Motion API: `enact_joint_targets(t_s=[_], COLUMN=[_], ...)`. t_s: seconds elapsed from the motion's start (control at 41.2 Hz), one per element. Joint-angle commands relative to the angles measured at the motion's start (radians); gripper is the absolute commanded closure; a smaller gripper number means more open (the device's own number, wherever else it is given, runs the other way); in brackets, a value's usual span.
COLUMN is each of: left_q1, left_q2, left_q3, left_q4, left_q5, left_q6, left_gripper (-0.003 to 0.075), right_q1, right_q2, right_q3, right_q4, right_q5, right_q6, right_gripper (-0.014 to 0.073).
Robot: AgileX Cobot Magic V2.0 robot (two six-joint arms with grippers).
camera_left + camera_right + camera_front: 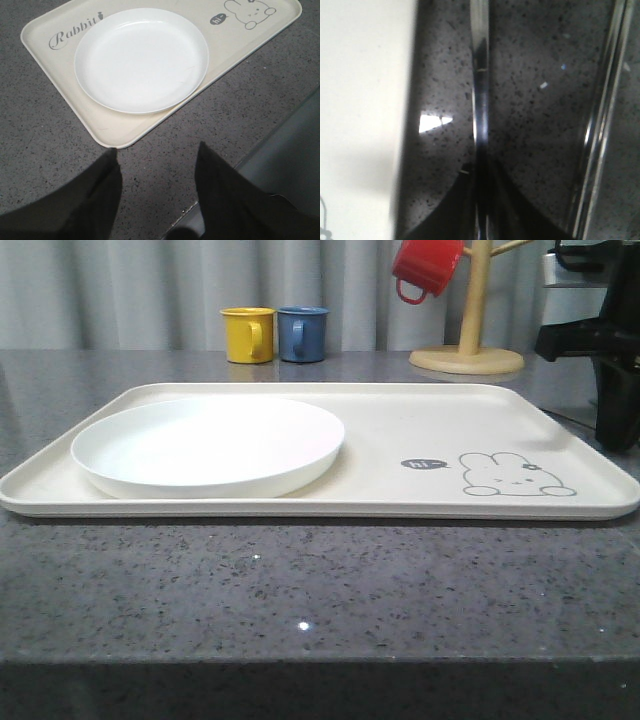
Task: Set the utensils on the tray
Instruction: 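Carry the fork onto the tray beside the plate and lower it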
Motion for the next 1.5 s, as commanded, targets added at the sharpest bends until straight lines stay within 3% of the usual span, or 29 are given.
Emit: enact_joint_targets(t_s=[0.0, 0.267, 0.461, 0.655, 0.971, 1.165, 1.48], left_q1=[-0.007, -0.007, -0.007, -0.007, -0.007, -0.007, -0.007], left_q2=[-0.002, -0.002, -0.002, -0.002, -0.002, -0.002, -0.002], left_q3=[-0.026, -0.026, -0.026, -0.026, -0.026, -0.026, -0.026], left_q4=[-0.021, -0.021, -0.021, -0.021, -0.021, -0.021, -0.021], left_q5=[-0.068, -0.068, -0.068, -0.068, -0.068, -0.068, -0.068], left_q6=[-0.009, -0.009, -0.009, -0.009, -0.009, -0.009, -0.009], left_gripper=[0.0382, 0.0382, 0.0382, 0.0382, 0.0382, 0.0382, 0.0382], right_q1=[-0.004, 0.039, 0.207, 0.347, 0.359, 0.359, 0.359], right_q2=[-0.056, -0.184, -0.186, -0.111, 0.006, 0.024, 0.024], right_q3=[-0.03, -0.058, -0.103, -0.13, -0.165, -0.166, -0.166], right_q4=[-0.008, 0.017, 0.063, 0.065, 0.082, 0.101, 0.1], right_q5=[-0.02, 0.021, 0.067, 0.058, -0.043, -0.101, -0.118], right_q6=[-0.001, -0.001, 0.005, 0.171, 0.461, 0.471, 0.489], right_gripper=[0.0595, 0.0595, 0.0585, 0.0582, 0.0557, 0.0477, 0.047])
